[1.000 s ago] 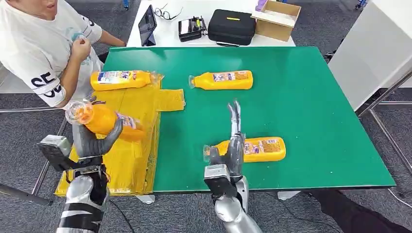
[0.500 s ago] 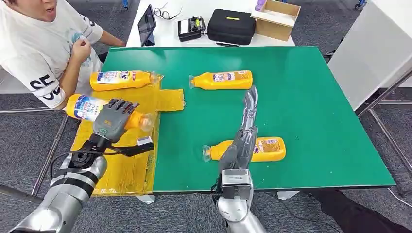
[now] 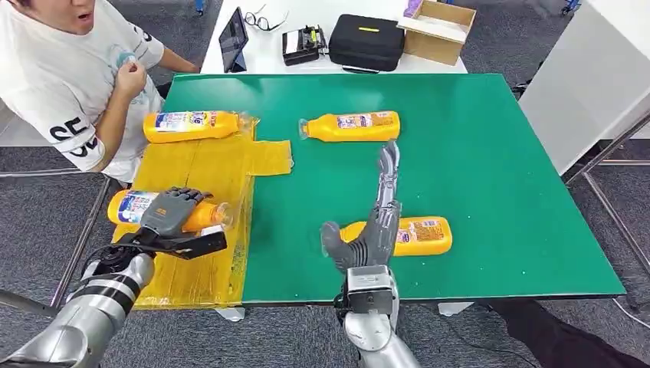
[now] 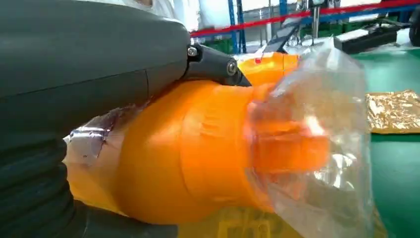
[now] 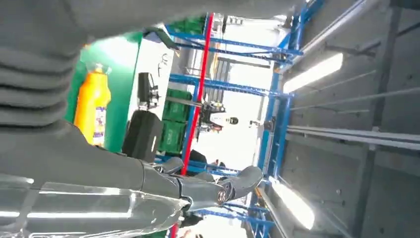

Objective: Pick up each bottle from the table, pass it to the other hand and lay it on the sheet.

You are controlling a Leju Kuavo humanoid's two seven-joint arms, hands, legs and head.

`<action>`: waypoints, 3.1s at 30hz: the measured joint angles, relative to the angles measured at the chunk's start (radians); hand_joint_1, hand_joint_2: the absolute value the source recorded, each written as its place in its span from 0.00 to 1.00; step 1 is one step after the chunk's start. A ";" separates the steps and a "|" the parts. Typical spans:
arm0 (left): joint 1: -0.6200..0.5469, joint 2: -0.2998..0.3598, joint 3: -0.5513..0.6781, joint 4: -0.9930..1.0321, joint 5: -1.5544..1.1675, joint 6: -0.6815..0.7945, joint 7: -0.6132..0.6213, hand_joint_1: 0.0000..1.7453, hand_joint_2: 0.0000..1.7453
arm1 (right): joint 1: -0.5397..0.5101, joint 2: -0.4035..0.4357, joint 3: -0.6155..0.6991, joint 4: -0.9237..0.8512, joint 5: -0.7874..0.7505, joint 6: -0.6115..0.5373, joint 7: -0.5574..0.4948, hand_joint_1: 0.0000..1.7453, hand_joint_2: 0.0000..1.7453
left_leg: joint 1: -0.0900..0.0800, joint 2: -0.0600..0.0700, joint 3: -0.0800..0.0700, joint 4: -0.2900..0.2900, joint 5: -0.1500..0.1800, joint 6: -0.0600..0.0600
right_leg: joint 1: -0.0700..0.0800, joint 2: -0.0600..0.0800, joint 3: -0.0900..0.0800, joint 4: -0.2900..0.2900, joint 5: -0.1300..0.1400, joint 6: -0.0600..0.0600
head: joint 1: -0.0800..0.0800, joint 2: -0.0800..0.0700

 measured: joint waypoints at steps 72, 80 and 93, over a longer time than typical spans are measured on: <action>0.355 -0.187 0.576 -0.591 1.027 -0.062 -0.286 0.00 0.00 | -0.313 -0.285 -0.022 0.487 0.421 0.487 0.537 0.00 1.00 | 0.000 -0.004 0.000 0.000 0.000 0.000 | 0.000 -0.003 0.002 0.000 0.000 0.001 | 0.000 0.000; 0.355 -0.201 0.575 -0.542 0.971 -0.085 -0.286 0.00 0.00 | -0.384 -0.451 0.021 0.504 0.296 0.683 0.513 0.00 1.00 | -0.001 -0.005 0.000 0.001 0.001 0.001 | -0.001 -0.005 0.002 -0.001 0.000 0.001 | 0.000 0.000; 0.352 -0.216 0.413 -0.465 0.890 0.002 -0.286 0.00 1.00 | -0.446 -0.733 0.165 0.283 0.011 0.853 0.463 0.00 1.00 | -0.002 -0.006 -0.002 0.001 0.001 0.002 | -0.001 -0.006 0.001 -0.001 0.001 0.002 | 0.000 0.000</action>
